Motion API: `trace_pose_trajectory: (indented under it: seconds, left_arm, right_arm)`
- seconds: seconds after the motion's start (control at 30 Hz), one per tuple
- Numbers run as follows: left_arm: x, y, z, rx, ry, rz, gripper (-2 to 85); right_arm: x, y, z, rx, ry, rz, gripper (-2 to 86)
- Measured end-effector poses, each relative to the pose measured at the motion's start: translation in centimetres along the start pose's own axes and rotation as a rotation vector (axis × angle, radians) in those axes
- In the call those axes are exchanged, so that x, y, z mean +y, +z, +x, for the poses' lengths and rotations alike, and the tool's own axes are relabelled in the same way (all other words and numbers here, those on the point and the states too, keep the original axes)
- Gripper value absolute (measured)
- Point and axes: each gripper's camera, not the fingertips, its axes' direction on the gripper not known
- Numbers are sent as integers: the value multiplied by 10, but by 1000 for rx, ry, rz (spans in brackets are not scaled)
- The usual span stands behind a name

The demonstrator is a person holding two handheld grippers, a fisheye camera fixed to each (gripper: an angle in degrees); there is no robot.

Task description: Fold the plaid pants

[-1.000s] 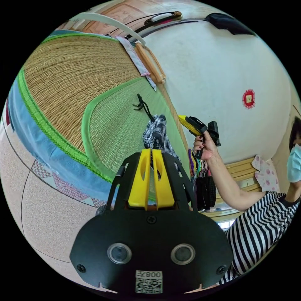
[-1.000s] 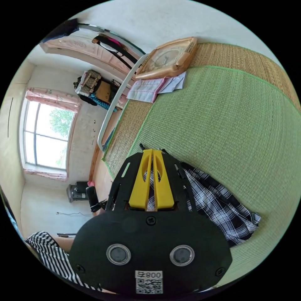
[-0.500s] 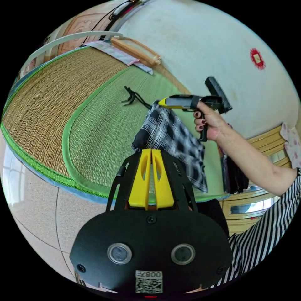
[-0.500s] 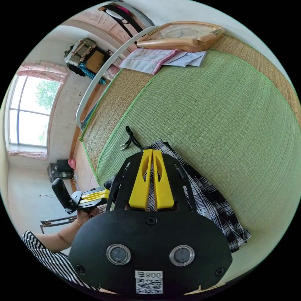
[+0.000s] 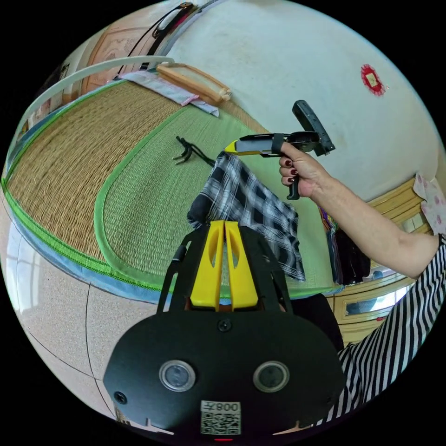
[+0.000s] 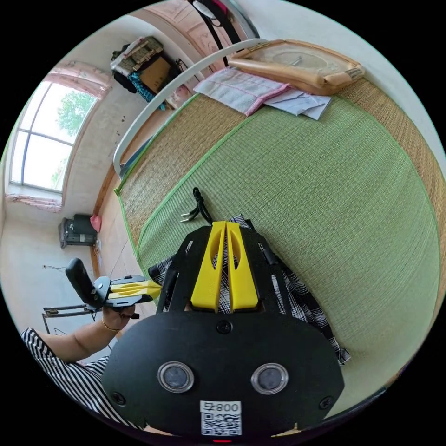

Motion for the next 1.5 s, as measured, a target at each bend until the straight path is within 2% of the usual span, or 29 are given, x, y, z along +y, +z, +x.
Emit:
trace_pose_trajectory:
  seconds: [0.17,0.37,0.53,0.73,0.93,1.1,1.2,1.27,1.5]
  left_arm:
    - [-5,21,7,-48,-21,-98,2]
    - [-7,22,21,-59,-12,-51,2]
    - [-11,35,24,-36,-47,-75,1]
    - [-13,35,44,-42,-12,-77,1]
    - [-5,56,78,118,50,-156,3]
    - [5,94,112,271,57,-292,11]
    - [7,119,137,356,83,-377,23]
    - [6,138,154,387,92,-440,39]
    - [0,172,189,388,72,-488,56]
  right_arm:
    - [1,16,12,-7,34,-61,1]
    - [37,-12,1,-128,-1,98,1]
    - [52,44,-11,-115,-32,-63,2]
    - [85,26,6,-214,-46,38,1]
    - [214,4,62,-255,48,78,1]
    - [350,44,99,-310,270,14,1]
    - [398,76,109,-332,361,-13,1]
    - [415,87,115,-387,390,32,1]
    - [443,124,118,-416,394,71,0]
